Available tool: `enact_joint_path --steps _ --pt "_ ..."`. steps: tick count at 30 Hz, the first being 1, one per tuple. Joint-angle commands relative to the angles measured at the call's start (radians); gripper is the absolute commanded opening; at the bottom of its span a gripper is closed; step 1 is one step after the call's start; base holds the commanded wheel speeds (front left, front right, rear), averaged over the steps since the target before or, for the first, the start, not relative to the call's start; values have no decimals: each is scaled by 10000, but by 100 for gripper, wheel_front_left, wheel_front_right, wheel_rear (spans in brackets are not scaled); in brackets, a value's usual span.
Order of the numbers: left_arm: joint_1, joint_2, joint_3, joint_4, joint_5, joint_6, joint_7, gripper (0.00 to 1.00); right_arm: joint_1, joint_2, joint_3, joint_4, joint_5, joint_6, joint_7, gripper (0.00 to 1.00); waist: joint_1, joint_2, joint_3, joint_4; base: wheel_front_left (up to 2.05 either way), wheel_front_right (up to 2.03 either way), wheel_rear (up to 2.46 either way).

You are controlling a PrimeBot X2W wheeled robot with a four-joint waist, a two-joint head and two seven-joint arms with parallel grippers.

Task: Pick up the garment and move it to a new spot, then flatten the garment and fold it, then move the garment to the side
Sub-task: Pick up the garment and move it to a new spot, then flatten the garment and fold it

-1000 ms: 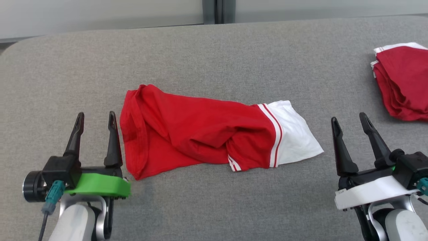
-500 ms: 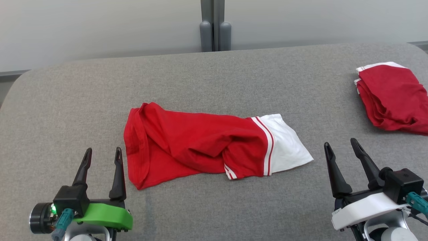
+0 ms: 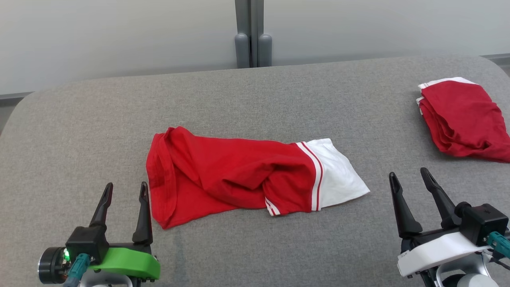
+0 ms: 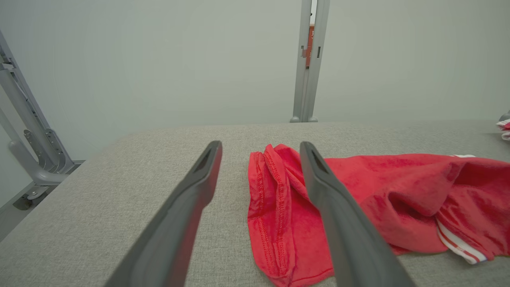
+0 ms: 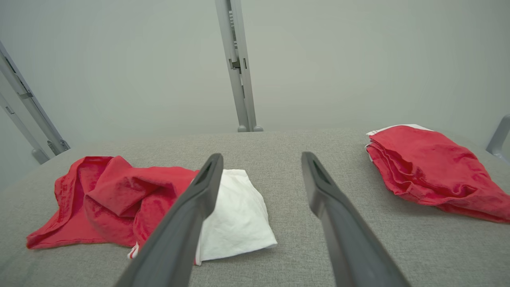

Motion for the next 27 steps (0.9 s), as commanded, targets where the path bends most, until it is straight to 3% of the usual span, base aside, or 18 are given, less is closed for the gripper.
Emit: enact_joint_path --steps 1,10,16,27 --pt "91 83 -14 -45 -40 56 -8 100 62 0 -28 -43 -14 -12 4 100 0 0 12 14 0 0 0" --pt "-270 50 -111 -147 33 5 -24 100 -51 -113 155 -50 55 -12 104 100 0 0 283 180 0 0 0" --pt "-825 -83 -213 -363 208 -73 -44 100 -316 -343 1066 261 258 -12 347 100 0 0 912 488 0 0 0" --pt "-1967 -496 -275 -511 515 -329 -62 100 -1593 -640 2374 2674 703 -12 229 100 0 0 2216 1126 0 0 0"
